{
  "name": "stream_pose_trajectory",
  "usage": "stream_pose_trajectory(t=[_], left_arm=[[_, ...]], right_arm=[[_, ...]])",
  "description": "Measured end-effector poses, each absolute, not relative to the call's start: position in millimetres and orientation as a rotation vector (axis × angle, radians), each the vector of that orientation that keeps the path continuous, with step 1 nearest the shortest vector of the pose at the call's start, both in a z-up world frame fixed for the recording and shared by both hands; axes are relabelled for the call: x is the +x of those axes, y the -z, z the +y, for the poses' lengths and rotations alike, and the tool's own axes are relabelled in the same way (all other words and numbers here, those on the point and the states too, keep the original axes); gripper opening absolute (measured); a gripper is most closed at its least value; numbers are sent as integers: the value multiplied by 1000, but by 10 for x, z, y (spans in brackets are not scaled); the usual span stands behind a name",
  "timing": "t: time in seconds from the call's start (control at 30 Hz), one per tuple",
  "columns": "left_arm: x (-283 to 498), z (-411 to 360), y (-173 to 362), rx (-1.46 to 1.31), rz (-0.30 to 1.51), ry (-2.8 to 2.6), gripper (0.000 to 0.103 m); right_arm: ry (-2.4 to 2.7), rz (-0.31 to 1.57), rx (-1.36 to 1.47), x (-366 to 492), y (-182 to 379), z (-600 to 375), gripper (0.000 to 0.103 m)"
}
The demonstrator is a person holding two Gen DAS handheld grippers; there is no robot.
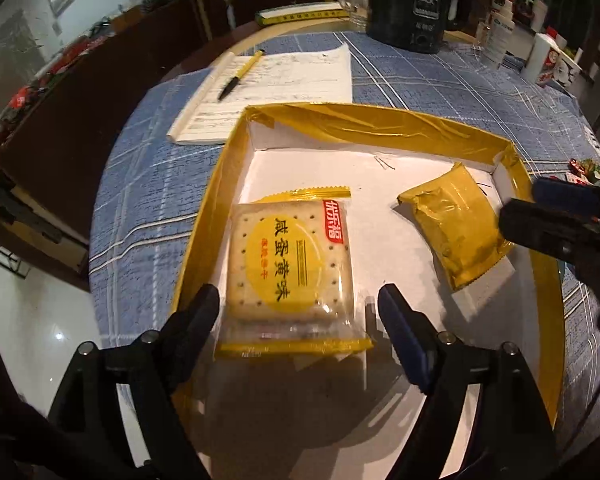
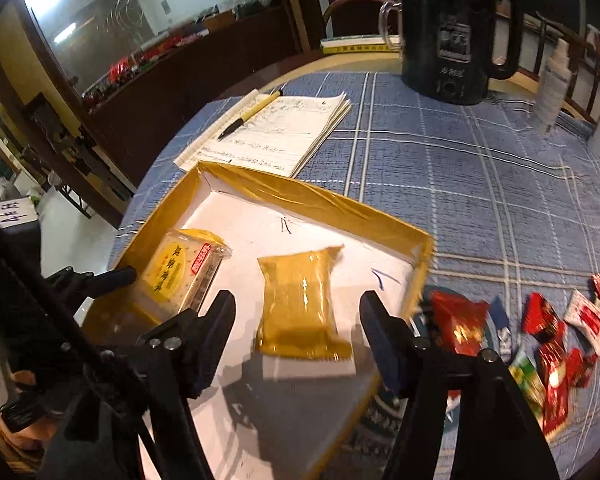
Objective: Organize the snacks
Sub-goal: 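Withdraw both tools from the tray back toward the remaining snacks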
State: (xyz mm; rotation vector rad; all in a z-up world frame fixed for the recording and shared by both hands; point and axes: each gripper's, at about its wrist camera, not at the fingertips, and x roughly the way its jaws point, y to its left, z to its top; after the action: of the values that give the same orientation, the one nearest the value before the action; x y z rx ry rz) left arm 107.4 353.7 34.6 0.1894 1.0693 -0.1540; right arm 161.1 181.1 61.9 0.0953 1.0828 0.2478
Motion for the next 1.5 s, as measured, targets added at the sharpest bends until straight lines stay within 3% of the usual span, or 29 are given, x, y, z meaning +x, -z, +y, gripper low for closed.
stream_pose_trajectory(t=[0.57,1.03,1.5], left_arm=[[400,2957,-601,220,1022,176,86],[-169,2679,-902,32,1057,265,86],[-284,1794,-535,89,1142,402,86]], right_arm=[[-130,1094,213,699,-703,684,70],[-138,1102,243,417,-645,158,71],[-84,1076,270,255,-692,-373,71]])
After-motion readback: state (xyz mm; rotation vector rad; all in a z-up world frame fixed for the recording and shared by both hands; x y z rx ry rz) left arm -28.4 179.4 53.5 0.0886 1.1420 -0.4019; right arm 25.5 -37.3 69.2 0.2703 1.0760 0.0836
